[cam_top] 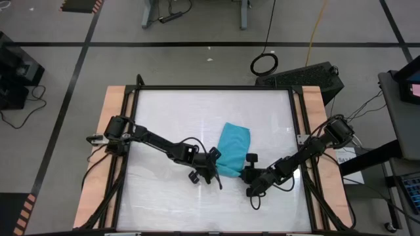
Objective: Roll towel into tight, uniform cylinder
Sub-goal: Roll the blue towel
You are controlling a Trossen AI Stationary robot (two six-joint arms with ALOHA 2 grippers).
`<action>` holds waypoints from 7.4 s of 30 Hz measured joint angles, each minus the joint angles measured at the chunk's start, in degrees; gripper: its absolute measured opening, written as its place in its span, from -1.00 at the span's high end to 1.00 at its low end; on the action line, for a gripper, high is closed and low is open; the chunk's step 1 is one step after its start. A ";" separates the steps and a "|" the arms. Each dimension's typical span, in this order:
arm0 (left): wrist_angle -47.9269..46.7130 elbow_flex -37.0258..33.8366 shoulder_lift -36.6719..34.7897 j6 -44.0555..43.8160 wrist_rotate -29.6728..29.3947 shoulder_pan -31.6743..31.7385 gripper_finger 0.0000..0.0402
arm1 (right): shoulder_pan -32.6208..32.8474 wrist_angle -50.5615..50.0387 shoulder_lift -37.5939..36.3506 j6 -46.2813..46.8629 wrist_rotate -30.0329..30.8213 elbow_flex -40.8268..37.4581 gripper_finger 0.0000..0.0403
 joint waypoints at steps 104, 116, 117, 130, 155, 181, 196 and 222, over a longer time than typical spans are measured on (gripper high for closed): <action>2.68 2.97 0.79 -32.84 37.90 6.08 0.13 | 9.09 -14.83 0.45 39.17 2.01 11.82 0.95; 0.59 3.10 -4.63 -14.42 5.42 -4.99 0.11 | 12.58 -13.48 0.23 52.32 7.73 7.95 0.95; 0.95 3.10 -4.60 -12.92 2.16 -6.16 0.11 | 12.61 -13.42 0.23 52.70 7.83 7.87 0.95; 6.31 3.17 -4.13 -2.31 -16.40 -12.54 0.11 | 12.59 -10.63 0.26 50.47 6.94 7.77 0.95; 9.65 3.17 1.73 4.14 -13.01 -8.49 -0.41 | 12.59 -10.15 0.28 49.44 7.06 7.84 0.95; 5.76 3.26 4.51 -1.05 -4.22 -7.52 0.94 | 12.37 -10.54 0.30 49.82 7.34 7.86 0.95; 5.45 3.26 4.60 -22.64 24.12 0.29 0.92 | 12.68 -11.39 0.30 39.37 7.34 7.92 0.10; 5.42 3.16 4.68 -29.16 31.27 3.90 0.91 | 19.93 -14.34 0.28 9.69 21.94 7.92 -0.08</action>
